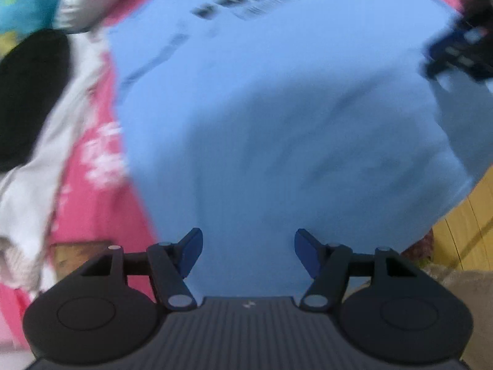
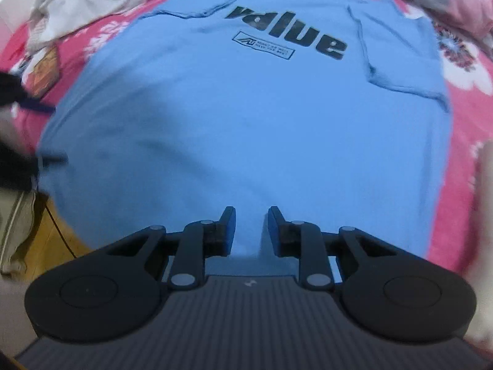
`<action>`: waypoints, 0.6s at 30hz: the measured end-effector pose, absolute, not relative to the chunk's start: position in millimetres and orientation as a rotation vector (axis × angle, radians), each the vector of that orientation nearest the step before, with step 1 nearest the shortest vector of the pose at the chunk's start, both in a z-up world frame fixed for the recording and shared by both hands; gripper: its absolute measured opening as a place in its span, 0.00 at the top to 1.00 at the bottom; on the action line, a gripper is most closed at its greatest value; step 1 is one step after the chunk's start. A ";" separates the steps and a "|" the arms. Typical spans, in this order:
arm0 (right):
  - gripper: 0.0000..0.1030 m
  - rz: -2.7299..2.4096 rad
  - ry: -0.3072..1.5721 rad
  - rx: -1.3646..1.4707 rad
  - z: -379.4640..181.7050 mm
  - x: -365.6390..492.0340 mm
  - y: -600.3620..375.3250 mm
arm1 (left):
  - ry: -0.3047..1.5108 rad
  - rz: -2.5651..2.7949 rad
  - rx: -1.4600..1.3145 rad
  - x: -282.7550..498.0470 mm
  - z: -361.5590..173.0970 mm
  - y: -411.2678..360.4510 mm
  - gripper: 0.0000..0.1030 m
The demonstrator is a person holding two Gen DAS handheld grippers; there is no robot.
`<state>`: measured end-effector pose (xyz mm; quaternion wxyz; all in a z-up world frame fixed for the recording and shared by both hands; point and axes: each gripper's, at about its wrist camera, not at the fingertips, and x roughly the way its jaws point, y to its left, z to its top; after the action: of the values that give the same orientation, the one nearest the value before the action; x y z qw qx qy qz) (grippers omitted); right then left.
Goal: Fold clothes
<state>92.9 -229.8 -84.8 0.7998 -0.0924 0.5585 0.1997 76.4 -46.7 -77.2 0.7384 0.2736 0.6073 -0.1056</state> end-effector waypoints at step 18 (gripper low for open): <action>0.25 0.120 1.507 0.008 -63.4 -18.7 -374.7 | 1.685 0.106 0.325 -14.2 -97.1 8.3 0.26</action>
<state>-18.7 -374.7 -63.4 0.7277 0.0037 0.6837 0.0545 -14.2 8.3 -97.1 0.6529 0.1430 0.7424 0.0468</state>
